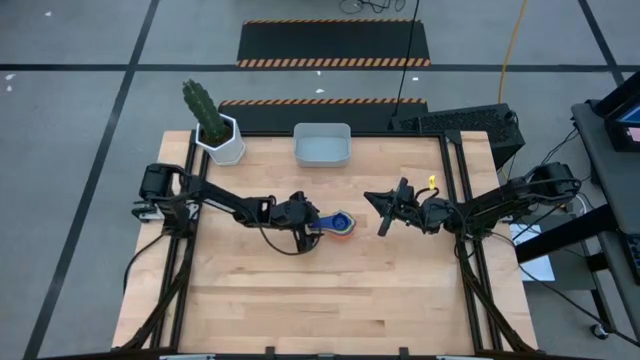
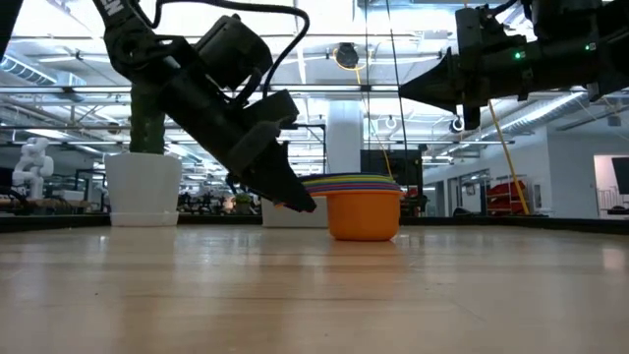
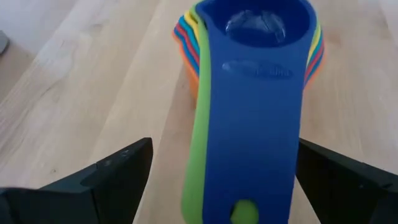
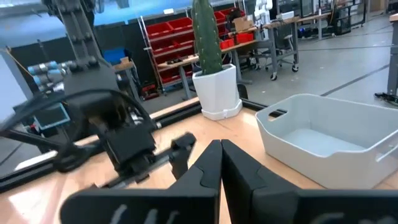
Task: Nest measuring cups in basket
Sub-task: Put the stacked measuring cups into the bin
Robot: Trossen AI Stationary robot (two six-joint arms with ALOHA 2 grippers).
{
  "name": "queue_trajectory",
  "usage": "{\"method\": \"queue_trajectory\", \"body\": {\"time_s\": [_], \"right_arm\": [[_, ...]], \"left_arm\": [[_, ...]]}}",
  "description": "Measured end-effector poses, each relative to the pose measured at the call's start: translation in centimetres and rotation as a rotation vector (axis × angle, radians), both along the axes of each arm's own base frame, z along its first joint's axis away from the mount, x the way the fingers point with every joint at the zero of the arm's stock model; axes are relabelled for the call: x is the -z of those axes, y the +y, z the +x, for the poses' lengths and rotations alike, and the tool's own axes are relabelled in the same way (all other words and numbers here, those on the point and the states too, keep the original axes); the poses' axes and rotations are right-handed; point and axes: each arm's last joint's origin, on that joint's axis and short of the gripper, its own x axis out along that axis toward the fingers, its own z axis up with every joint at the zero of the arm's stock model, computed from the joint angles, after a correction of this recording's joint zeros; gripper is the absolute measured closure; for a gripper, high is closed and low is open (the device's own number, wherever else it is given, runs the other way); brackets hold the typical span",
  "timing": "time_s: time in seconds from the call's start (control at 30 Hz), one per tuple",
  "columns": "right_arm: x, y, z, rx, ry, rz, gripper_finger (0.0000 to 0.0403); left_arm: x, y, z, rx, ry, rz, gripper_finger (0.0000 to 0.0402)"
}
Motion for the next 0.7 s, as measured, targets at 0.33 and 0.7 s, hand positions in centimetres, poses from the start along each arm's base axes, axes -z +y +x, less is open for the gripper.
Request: {"method": "queue_trajectory", "body": {"time_s": [0.33, 0.7], "right_arm": [[-0.3, 0.0, -0.1, 0.000, -0.004, -0.033, 0.0403], [-0.3, 0.0, -0.1, 0.001, -0.005, -0.037, 0.0403]], "left_arm": [[-0.1, -0.7, 0.2, 0.002, -0.035, 0.027, 0.0125], [-0.2, -1.3, 0.3, 0.030, -0.049, 0.049, 0.0222]]}}
